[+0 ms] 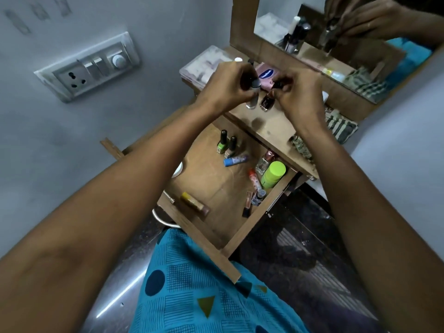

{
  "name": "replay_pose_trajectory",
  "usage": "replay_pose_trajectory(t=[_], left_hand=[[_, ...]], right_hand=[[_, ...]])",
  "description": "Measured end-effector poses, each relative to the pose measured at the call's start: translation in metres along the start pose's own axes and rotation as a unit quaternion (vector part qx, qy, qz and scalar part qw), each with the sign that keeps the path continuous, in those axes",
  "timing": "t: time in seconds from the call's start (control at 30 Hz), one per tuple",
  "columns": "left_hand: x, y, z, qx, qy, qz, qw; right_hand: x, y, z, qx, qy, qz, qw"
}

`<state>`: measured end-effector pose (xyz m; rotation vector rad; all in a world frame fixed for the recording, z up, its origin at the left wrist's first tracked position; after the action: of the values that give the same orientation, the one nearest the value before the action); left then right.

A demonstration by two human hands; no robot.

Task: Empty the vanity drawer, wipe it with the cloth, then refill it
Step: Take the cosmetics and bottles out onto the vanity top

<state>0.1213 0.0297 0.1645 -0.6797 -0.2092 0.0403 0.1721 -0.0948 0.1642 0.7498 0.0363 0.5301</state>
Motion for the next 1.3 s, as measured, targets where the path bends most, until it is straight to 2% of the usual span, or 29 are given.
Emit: replay_pose_trajectory(t=[0.47,0.8,1.0,1.1,1.23,1.3], left_hand=[[0.037,0.018,-0.009,0.135,-0.029,0.024,0.990],[0.039,0.021,-0.013,0.158,-0.045,0.040,0.986],[0.020,0.015,-0.009,0.133,-0.075,0.015,0.988],[-0.004,0.008,-0.013,0.111,-0.072,-0.018,0.991],[-0.049,-0.001,-0.033,0.062,-0.022,-0.027,0.997],[-0.070,0.004,-0.050,0.043,0.021,0.001,0.999]], right_hand=[[0.051,-0.015,-0.030,0.015,0.032,0.023,0.999],[0.054,-0.016,-0.032,-0.023,0.024,0.030,0.999],[0.031,-0.017,-0.021,0.008,-0.017,0.034,0.999],[0.011,-0.016,-0.021,0.003,-0.009,0.033,0.999],[-0.022,-0.026,-0.028,0.035,0.038,-0.008,0.999],[-0.046,-0.029,-0.030,0.025,0.052,-0.010,0.998]])
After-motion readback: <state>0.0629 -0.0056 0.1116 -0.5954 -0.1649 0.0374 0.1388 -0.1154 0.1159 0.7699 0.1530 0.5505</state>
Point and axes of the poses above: each hand's wrist, its own x-axis towards the middle knuckle, its own z-axis out of the back of the hand, y = z × x, the point moved 6 cm from there along x, towards the middle knuckle, and after that the axes turned 7 degrees about y, right-handed, at the moved point
